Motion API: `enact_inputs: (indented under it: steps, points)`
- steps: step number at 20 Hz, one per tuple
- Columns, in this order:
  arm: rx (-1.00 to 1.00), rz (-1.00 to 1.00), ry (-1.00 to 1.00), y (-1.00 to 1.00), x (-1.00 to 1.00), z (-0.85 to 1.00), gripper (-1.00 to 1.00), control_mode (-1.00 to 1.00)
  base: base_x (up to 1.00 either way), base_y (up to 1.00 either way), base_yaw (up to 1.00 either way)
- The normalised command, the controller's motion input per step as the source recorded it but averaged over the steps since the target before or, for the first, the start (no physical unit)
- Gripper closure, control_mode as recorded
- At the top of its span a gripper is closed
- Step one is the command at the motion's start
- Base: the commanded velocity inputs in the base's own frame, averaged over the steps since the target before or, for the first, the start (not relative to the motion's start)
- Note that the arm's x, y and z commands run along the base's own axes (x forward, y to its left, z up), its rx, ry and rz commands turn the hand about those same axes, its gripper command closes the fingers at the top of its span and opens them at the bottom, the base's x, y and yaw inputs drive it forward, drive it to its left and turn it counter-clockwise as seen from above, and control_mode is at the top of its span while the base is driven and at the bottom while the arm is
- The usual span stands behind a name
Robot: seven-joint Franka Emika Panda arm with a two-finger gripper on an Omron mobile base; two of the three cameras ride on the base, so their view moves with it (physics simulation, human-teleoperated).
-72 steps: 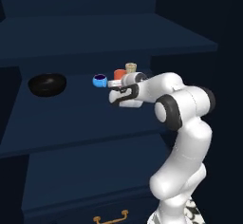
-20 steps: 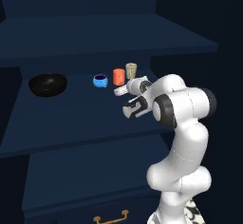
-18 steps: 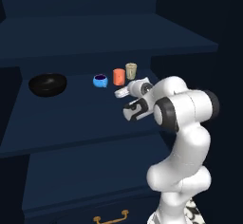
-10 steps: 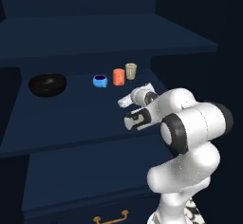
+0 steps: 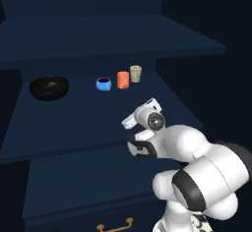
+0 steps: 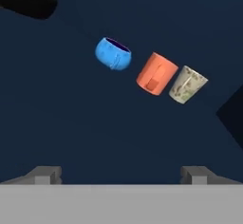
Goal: Gather all objects into one cabinet and sort the glasses and bowls to opposite sides.
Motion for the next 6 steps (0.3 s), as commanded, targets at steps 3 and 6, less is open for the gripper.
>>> enact_inputs:
  steps: [3,6]
  points:
    - [-0.10,0.00,0.06,0.44,-1.00,-0.69,-1.00,-1.00,0.00,0.00,0.00]
    - [-0.03,0.00,0.22,0.36,-1.00,-0.55,-1.00,-1.00,0.00,0.00,0.00]
